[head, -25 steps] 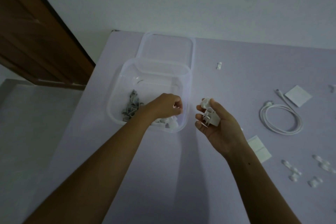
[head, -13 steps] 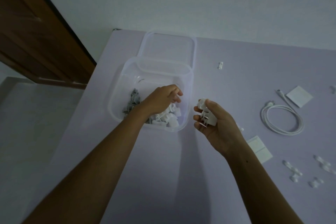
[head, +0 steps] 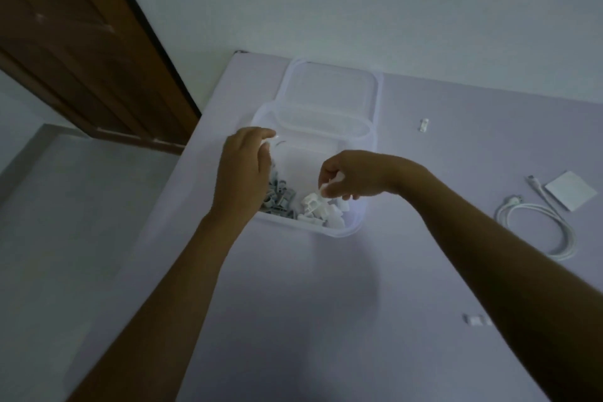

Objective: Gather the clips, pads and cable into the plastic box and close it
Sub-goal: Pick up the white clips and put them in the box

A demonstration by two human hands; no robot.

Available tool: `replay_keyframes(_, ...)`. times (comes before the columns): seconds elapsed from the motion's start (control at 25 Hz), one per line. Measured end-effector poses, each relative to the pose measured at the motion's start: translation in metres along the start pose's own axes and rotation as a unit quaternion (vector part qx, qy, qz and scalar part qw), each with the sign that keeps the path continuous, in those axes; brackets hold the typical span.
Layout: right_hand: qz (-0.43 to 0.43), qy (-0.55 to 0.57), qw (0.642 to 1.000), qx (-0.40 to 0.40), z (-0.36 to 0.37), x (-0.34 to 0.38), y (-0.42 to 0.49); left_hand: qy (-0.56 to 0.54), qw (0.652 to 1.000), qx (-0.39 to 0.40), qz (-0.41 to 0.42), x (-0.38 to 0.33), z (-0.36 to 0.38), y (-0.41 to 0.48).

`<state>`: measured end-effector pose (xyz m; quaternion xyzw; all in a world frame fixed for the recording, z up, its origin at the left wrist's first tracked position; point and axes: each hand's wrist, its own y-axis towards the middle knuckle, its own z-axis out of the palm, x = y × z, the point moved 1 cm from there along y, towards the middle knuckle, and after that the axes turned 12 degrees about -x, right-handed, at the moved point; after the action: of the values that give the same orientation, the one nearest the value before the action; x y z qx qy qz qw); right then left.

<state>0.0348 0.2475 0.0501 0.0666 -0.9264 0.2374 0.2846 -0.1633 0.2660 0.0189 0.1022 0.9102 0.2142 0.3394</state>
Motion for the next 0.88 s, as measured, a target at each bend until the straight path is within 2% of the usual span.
replay_keyframes(0.04,-0.003,-0.024,0.999,0.03,0.005,-0.001,0.006,0.033,0.999,-0.014,0.0,0.007,-0.004,-0.003)
replay_keyframes(0.12,-0.006,-0.049,0.997,0.063,0.014,-0.001,0.012,0.079,0.996,0.019,-0.032,0.02,-0.004,-0.01)
replay_keyframes(0.28,-0.014,-0.054,0.996,0.072,0.02,-0.001,0.015,0.081,0.99,0.082,-0.078,0.024,0.006,-0.021)
replay_keyframes(0.6,-0.033,-0.108,0.992,0.063,0.015,0.007,0.009,0.087,0.989,0.082,-0.081,0.024,0.01,-0.022)
replay_keyframes(0.88,-0.009,-0.124,0.992,0.021,0.008,0.005,0.004,0.082,0.99,0.073,-0.083,0.023,0.009,-0.022)
